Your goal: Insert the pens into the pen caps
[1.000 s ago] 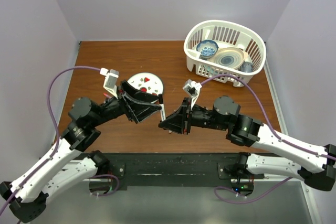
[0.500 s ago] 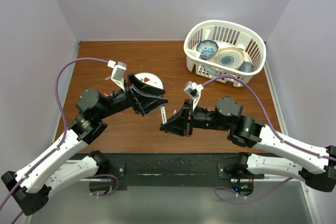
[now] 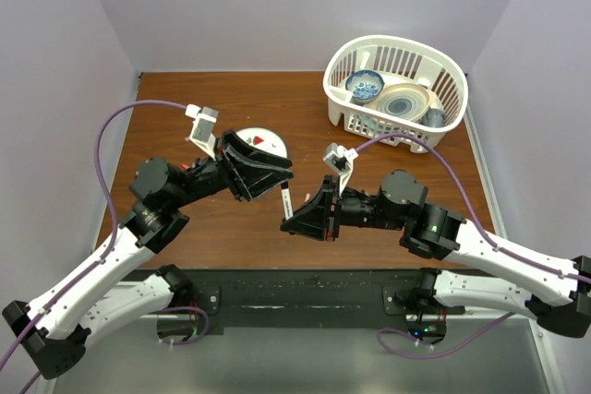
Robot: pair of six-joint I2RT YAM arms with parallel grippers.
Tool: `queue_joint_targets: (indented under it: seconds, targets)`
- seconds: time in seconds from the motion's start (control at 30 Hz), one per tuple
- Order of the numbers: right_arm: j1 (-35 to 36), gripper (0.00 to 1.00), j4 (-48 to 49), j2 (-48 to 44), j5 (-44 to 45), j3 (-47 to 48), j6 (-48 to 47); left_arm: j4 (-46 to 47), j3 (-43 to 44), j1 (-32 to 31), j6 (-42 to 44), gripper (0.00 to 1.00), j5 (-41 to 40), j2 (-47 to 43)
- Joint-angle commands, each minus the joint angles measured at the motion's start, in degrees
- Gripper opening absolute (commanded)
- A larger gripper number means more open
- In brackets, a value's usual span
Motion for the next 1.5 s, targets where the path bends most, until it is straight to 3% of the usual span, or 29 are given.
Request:
queue_joint_targets:
  seconds: [0.0,0.03,0.07,0.27,0.5,0.67,0.83,0.93,1.1,1.23,1.37,1.47]
  targets:
    - [0.2,0.0,2.97,0.11,-1.25,-0.1,0.74,2.95,1.18,0.04,-0.06,0.11,2.11,-0.18]
    - [0.28,0.0,3.15,0.02,-0.99,-0.1,0.83,3.13,1.0,0.12,-0.32,0.01,2.73,-0.18]
    - [0.29,0.0,3.33,-0.06,-0.72,-0.02,1.09,4.61,0.39,0.04,-1.54,0.0,3.43,-0.18]
    - [0.2,0.0,5.45,1.6,1.73,5.07,-1.61,16.03,-8.4,0.12,-11.9,0.0,8.79,-1.5]
    - [0.2,0.0,6.13,0.99,6.3,9.91,-8.3,10.87,-10.25,0.12,-14.82,0.0,8.1,-5.1]
    - [0.11,0.0,5.18,2.48,8.33,14.29,-12.7,13.76,-14.89,-0.05,-18.78,0.0,8.36,-5.28]
    - [-2.0,0.0,-3.71,7.49,7.27,23.88,-13.32,8.24,-17.19,0.04,-13.78,0.0,11.18,-5.28]
    - [-4.71,0.0,-5.63,9.33,7.72,27.4,-12.97,12.87,-20.7,-0.14,-14.83,0.0,12.58,-5.98]
    - [-6.74,0.0,-3.88,11.97,7.89,30.74,-11.04,1.29,-20.27,-0.23,-5.78,0.0,11.52,-8.71]
    - [-7.36,0.0,-3.7,15.75,6.92,34.52,-10.6,15.75,-24.84,-0.4,-13.4,0.0,14.95,-7.84]
    - [-8.41,0.0,-1.61,17.16,6.84,35.76,-10.33,16.92,-24.4,-0.67,-13.5,0.0,16.53,-6.6]
    - [-9.47,0.0,2.34,18.13,5.52,36.1,-10.24,24.99,-26.5,-0.67,-18.15,0.0,18.46,-4.5]
